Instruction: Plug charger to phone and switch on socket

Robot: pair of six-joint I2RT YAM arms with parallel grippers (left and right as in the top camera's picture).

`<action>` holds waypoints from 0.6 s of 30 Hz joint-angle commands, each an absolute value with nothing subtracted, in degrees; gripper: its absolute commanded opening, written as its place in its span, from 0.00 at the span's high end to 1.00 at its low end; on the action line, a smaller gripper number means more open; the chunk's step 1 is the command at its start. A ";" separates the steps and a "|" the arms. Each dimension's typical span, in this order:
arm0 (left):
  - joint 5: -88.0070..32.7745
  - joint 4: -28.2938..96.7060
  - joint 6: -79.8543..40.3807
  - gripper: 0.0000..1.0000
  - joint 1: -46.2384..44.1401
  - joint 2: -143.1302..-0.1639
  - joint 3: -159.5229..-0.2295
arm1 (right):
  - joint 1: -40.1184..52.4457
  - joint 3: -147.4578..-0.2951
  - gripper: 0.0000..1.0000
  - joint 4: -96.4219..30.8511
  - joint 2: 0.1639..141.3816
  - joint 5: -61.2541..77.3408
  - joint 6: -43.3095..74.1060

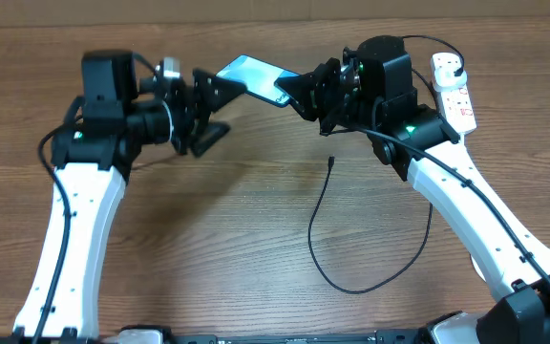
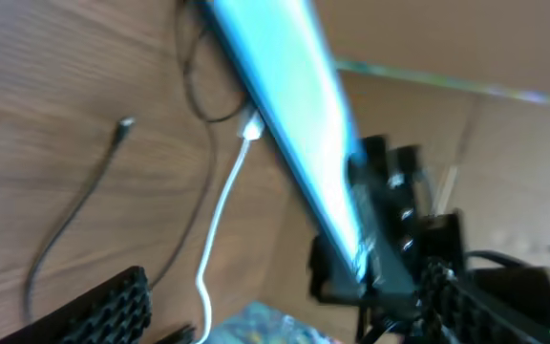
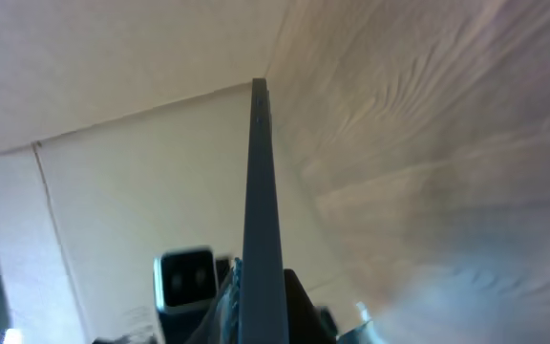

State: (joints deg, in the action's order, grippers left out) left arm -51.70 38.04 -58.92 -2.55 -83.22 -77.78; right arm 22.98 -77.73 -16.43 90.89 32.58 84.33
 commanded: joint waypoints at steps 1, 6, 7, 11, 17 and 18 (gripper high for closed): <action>-56.31 33.87 -66.89 0.16 -2.66 -85.30 -77.69 | 23.18 -79.20 0.96 -15.46 88.09 36.01 92.92; -54.43 32.27 -72.51 0.16 -2.66 -87.20 -77.69 | 23.18 -79.20 0.96 -15.46 88.07 37.54 97.41; -53.98 32.25 -73.45 0.19 -2.68 -87.24 -77.69 | 23.18 -79.20 0.96 -15.44 88.07 37.67 98.00; -53.34 30.20 -78.48 0.28 -2.66 -87.26 -77.69 | 23.24 -79.20 0.96 -15.46 88.09 37.63 99.07; -52.10 27.57 -82.28 0.40 -2.76 -87.26 -77.69 | 24.75 -79.20 0.96 -15.42 88.09 36.91 101.25; -51.66 27.57 -82.41 0.40 -2.83 -87.26 -77.69 | 24.99 -79.20 0.96 -15.42 88.07 36.49 101.49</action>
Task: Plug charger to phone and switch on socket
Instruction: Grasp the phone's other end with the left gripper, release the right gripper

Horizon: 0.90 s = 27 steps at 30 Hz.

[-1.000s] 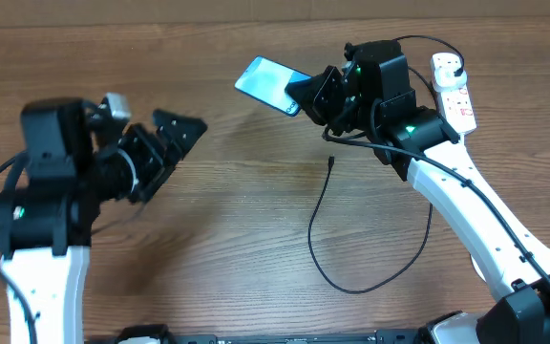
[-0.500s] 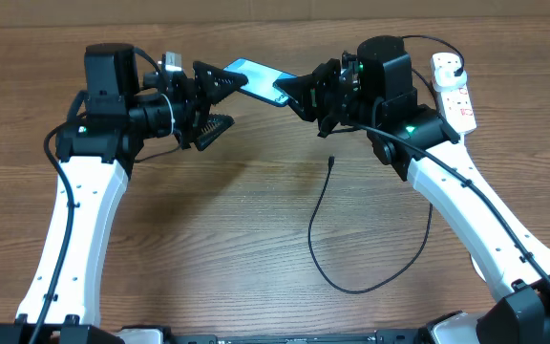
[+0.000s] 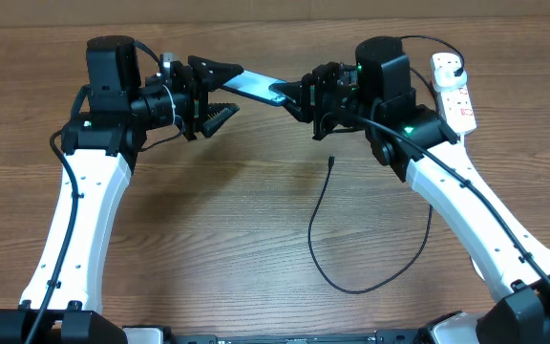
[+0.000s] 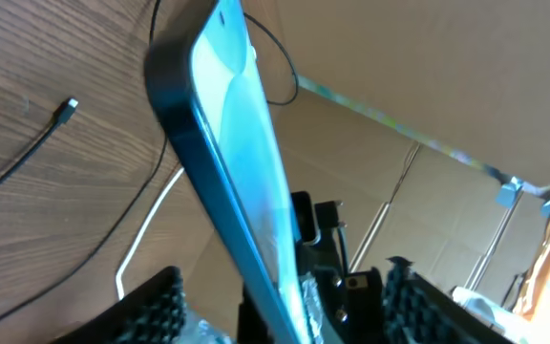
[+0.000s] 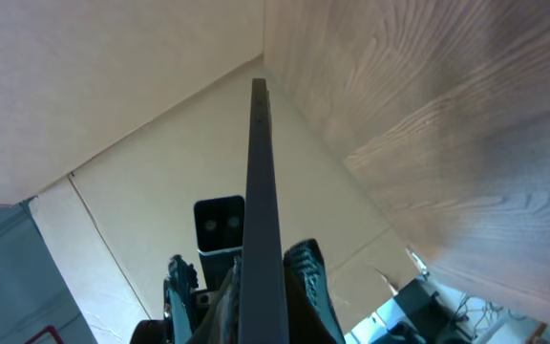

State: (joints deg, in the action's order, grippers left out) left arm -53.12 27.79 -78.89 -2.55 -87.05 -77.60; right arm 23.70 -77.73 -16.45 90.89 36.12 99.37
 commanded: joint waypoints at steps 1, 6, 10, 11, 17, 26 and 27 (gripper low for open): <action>-51.00 27.57 -82.59 0.40 -3.01 -87.26 -77.69 | 25.28 -79.20 0.96 -15.46 88.09 36.03 102.04; -47.86 27.59 -82.78 0.40 -4.25 -87.26 -77.69 | 26.00 -79.20 0.96 -14.79 88.09 35.57 102.06; -45.76 27.59 -82.85 0.46 -4.54 -87.26 -77.69 | 26.04 -79.20 0.96 -14.81 88.09 36.12 102.04; -45.52 27.59 -82.96 0.47 -4.54 -87.29 -77.69 | 26.04 -79.20 0.96 -14.81 88.09 36.12 102.04; -44.97 27.64 -83.48 0.48 -4.54 -87.29 -77.69 | 26.70 -79.20 0.96 -14.79 88.09 36.12 102.02; -44.58 27.62 -84.27 0.55 -4.54 -87.29 -77.69 | 28.23 -79.20 0.96 -14.79 88.09 36.10 102.02; -44.60 27.64 -84.27 0.58 -4.54 -87.29 -77.69 | 28.23 -79.20 0.96 -14.79 88.09 36.10 102.04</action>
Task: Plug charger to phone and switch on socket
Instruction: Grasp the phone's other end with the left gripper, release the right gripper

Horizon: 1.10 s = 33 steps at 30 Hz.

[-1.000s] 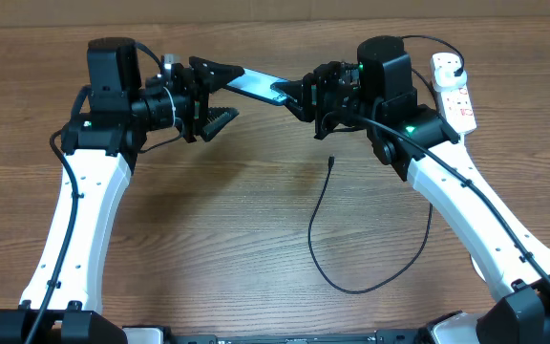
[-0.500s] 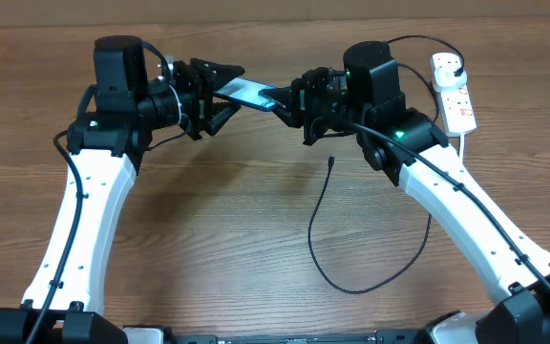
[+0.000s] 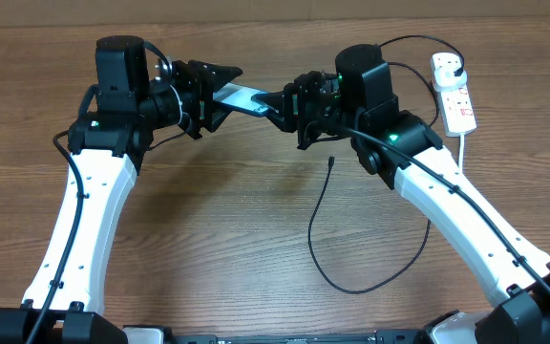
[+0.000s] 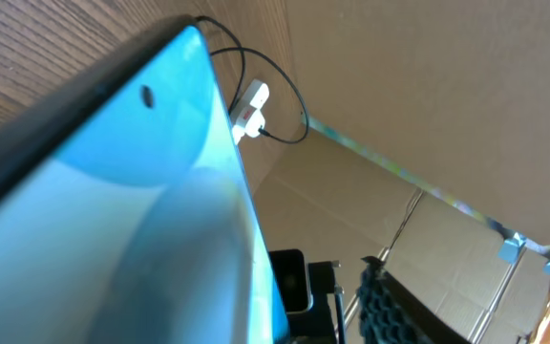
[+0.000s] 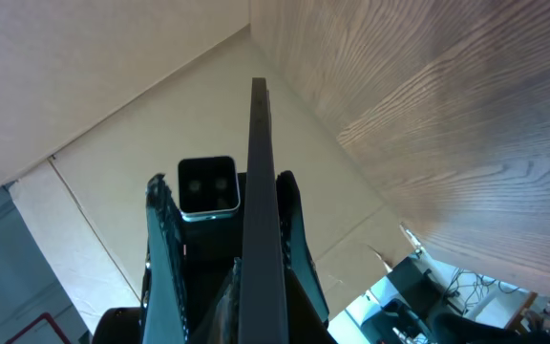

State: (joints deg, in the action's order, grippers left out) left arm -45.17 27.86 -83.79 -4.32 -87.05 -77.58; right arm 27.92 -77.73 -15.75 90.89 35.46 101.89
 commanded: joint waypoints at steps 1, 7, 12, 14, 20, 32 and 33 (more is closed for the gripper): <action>-44.60 27.64 -84.27 0.60 -4.54 -87.29 -77.69 | 28.23 -79.20 0.96 -14.79 88.09 36.10 102.02; -44.58 27.64 -84.25 0.63 -4.54 -87.29 -77.69 | 28.23 -79.20 0.96 -14.79 88.09 36.12 102.02; -44.58 27.64 -84.27 0.71 -4.54 -87.29 -77.69 | 28.25 -79.20 0.96 -14.79 88.09 36.14 102.04; -44.56 27.64 -84.27 0.73 -4.54 -87.29 -77.69 | 28.25 -79.20 0.96 -14.76 88.09 36.12 102.04; -44.31 27.59 -84.51 0.96 -4.54 -87.29 -77.69 | 28.58 -79.20 0.80 -14.74 88.09 36.12 102.04; -39.09 27.75 -80.40 0.96 -4.51 -87.29 -77.69 | 28.73 -79.20 0.19 -15.09 88.09 33.47 85.65; -38.09 27.99 -79.24 0.96 -4.51 -87.29 -77.69 | 28.42 -79.20 0.16 -15.44 88.09 33.43 82.37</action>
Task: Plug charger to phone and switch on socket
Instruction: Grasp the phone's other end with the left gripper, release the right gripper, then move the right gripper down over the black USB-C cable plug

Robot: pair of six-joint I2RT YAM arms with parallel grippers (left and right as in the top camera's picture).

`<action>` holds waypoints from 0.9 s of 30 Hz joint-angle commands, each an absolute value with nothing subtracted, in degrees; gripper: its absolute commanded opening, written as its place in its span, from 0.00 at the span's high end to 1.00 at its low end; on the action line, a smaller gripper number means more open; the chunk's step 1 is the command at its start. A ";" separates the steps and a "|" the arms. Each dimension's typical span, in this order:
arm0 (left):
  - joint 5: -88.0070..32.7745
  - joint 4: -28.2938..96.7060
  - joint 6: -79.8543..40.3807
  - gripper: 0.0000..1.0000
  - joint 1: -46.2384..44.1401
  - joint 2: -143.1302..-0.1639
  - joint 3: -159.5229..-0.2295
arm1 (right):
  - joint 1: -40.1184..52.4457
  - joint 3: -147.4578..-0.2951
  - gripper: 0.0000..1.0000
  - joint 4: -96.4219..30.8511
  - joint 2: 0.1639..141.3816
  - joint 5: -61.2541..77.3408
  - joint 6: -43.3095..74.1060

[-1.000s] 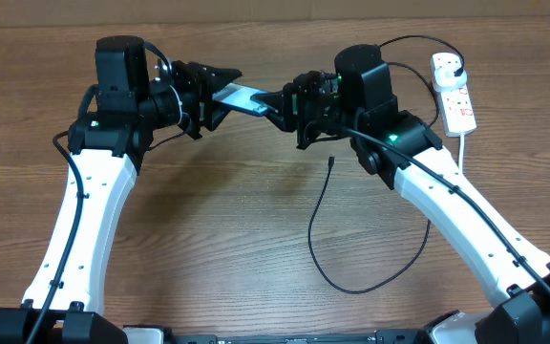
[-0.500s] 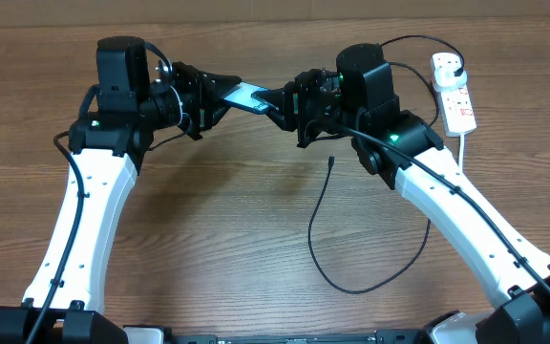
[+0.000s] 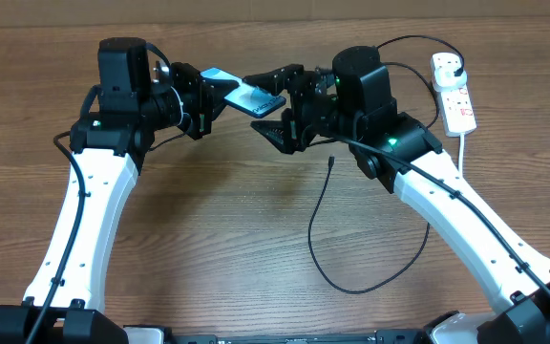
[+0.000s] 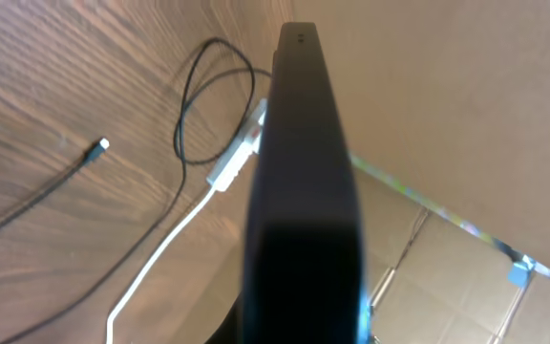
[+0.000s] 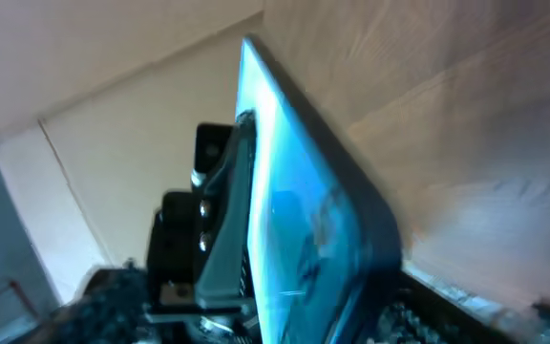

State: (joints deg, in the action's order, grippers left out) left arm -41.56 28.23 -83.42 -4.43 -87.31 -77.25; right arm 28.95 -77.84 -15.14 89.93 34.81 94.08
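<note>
The phone [image 3: 244, 96], its cyan screen lit, hangs in the air above the far middle of the table. My left gripper [image 3: 220, 96] is shut on its left end; in the left wrist view the phone [image 4: 302, 191] shows edge-on as a dark bar. My right gripper [image 3: 273, 105] is open, its fingers spread on either side of the phone's right end without holding it. The right wrist view shows the phone's screen [image 5: 294, 210] close up. The black charging cable's tip [image 3: 331, 161] lies on the wood below my right gripper. The white socket strip [image 3: 452, 91] is at the far right.
The black cable [image 3: 351, 285] loops across the middle of the table toward the front and back up to the right. A white lead [image 3: 464, 143] runs down from the socket strip. Both arms meet over the far centre.
My left gripper has shut on the phone's left end and my right gripper has opened off its right end. The phone now tilts with its screen more toward the right wrist camera.
My right gripper held the phone in the air while my left gripper stood open next to it. The left gripper's fingers then came around the phone's free end. Now the left gripper holds the phone and the right one stands open.
</note>
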 commanded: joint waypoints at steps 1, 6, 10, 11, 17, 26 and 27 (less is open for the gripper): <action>-36.69 28.47 -77.80 0.96 -4.45 -87.29 -77.69 | 28.05 -79.20 0.14 -16.08 88.09 33.32 78.81; -28.53 34.04 -70.28 0.96 -2.37 -87.29 -77.69 | 23.90 -79.20 0.11 -26.98 88.09 32.23 60.62; -20.49 42.76 -63.79 0.96 0.82 -87.31 -77.69 | 20.08 -79.11 0.02 -41.74 88.14 18.33 48.23; -19.03 43.90 -61.49 0.96 1.17 -87.33 -77.69 | 19.77 -79.02 0.00 -44.95 88.25 13.28 47.46; -20.43 44.64 -39.53 0.96 0.05 -87.70 -77.67 | 20.75 -75.35 0.00 -49.78 90.17 -0.38 47.46; -26.65 45.65 -22.06 0.96 -3.60 -92.66 -77.67 | 21.37 -68.38 0.00 -44.42 95.57 -2.48 45.32; -26.65 45.69 -21.78 0.96 -3.62 -93.54 -77.67 | 21.43 -68.29 0.00 -44.23 96.38 -2.33 45.32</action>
